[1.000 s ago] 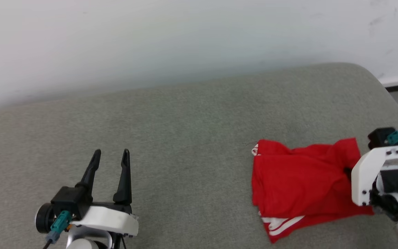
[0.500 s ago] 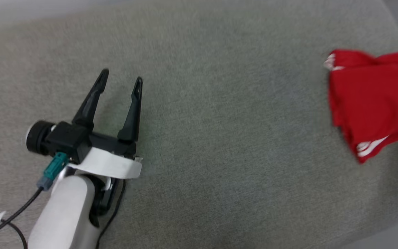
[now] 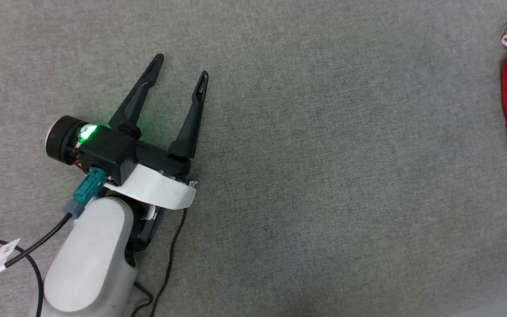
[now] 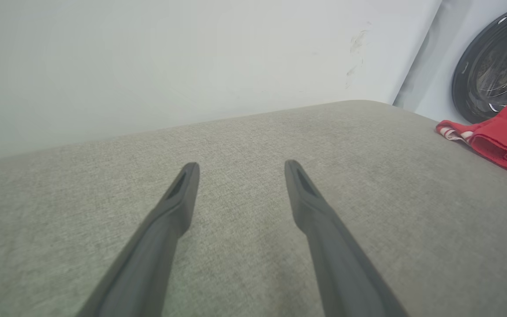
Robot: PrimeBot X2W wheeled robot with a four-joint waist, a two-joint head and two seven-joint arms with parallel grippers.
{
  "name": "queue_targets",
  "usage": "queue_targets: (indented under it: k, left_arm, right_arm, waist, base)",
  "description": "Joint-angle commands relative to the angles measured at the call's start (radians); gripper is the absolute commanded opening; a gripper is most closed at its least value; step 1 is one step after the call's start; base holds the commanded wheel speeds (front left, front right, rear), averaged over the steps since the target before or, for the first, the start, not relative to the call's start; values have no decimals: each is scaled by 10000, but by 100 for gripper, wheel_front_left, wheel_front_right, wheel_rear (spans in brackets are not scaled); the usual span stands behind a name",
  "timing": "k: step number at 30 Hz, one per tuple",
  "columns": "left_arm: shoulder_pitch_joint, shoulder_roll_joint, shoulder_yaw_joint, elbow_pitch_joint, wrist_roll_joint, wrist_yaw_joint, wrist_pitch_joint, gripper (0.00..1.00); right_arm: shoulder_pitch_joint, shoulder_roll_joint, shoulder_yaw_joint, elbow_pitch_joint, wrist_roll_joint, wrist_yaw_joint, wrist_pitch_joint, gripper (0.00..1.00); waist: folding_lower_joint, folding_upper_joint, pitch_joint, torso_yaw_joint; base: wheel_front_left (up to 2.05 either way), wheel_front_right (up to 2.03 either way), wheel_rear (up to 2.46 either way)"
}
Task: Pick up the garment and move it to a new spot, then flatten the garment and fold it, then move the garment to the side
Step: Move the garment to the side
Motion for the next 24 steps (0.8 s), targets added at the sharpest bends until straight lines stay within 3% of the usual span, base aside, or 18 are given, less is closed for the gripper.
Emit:
queue_targets:
  k: [1, 4, 10, 17, 24]
  left_arm:
    - [6, -38, -37, 117, 7, -42, -46, 100]
    - [389, -178, -59, 573, -157, -3, -214, 100]
    - [1497, -532, 117, 1265, -498, 245, -366, 100]
    - [3168, -987, 404, 1842, -909, 527, -428, 100]
    - [4323, -1183, 640, 1877, -1079, 744, -425, 100]
  right_arm:
    - [121, -84, -175, 185, -185, -8, -131, 100]
    - [436, -339, -526, 575, -749, -8, -585, 100]
    - [1325, -451, 136, 674, -1041, -8, -1039, 100]
    - [3097, 160, 1554, 337, -521, -8, -1150, 100]
    - [4875, 951, 2884, -1003, 534, -8, -989, 100]
  waist:
    - [-3, 0, -209, 74]
    - [-3, 0, -988, 127]
    - [-3, 0, -2774, 153]
    - [-3, 0, -5085, 439]
    - [-3, 0, -6227, 962]
  base:
    - [0, 0, 0]
    - [0, 0, 0]
    - [0, 0, 0]
    - [0, 0, 0]
    - [0, 0, 0]
